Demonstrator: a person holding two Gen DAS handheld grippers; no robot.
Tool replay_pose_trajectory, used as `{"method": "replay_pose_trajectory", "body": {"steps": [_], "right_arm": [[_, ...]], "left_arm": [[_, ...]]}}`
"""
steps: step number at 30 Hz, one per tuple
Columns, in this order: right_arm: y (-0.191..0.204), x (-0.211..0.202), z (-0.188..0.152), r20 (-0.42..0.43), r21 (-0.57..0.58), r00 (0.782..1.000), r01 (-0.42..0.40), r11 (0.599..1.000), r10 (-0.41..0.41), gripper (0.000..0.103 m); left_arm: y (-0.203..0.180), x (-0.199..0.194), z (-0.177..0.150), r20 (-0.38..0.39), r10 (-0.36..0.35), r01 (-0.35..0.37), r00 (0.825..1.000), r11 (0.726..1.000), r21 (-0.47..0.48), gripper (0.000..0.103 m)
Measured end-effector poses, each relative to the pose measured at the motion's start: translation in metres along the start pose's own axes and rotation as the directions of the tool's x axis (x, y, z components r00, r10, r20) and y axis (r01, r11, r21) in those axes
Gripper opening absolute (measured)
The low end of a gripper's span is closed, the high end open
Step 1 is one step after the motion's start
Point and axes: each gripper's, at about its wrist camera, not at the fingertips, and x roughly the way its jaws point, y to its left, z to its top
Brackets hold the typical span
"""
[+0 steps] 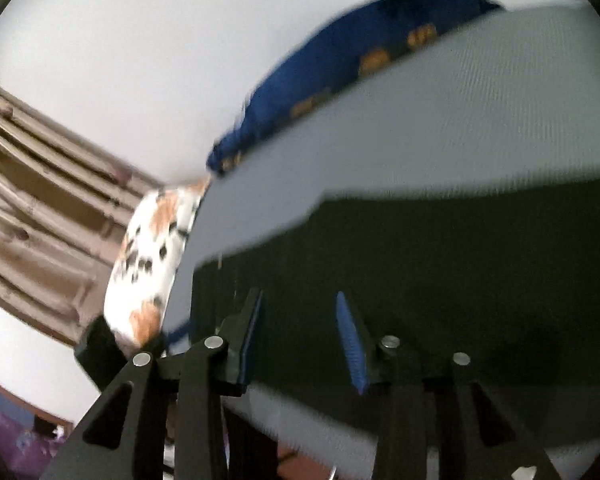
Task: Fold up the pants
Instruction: 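Open both grippers, release the folded pants and lift away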
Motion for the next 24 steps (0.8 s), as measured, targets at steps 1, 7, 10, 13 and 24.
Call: {"method": "replay_pose_trajectory", "body": {"steps": [1, 7, 10, 13, 24], "right_arm": [[0.002, 0.007, 0.011, -0.007, -0.030, 1.000, 0.004, 1.000, -0.004, 0.036], [0.019, 0.066, 0.051, -0.178, -0.279, 0.984, -0.033, 0.960, -0.018, 0.036], [0.022, 0.102, 0.060, -0.256, -0.379, 0.965, -0.040, 0.925, -0.063, 0.036], [0.013, 0.127, 0.067, -0.335, -0.402, 0.939, -0.070, 0.913, -0.076, 0.036], [-0.002, 0.175, 0.077, -0.485, -0.398, 0.873, -0.176, 0.900, -0.044, 0.017]], "left_arm": [[0.002, 0.008, -0.001, -0.007, 0.038, -0.037, 0.999, 0.999, 0.011, 0.065], [0.051, 0.035, -0.024, -0.066, 0.062, -0.074, 0.996, 0.977, -0.199, 0.065], [0.061, 0.031, -0.024, -0.029, 0.039, -0.045, 0.999, 0.969, -0.241, 0.065], [0.059, 0.031, -0.024, -0.034, 0.066, -0.072, 0.997, 0.977, -0.203, 0.065], [0.056, 0.036, -0.021, -0.054, 0.081, -0.089, 0.995, 0.982, -0.165, 0.068]]}}
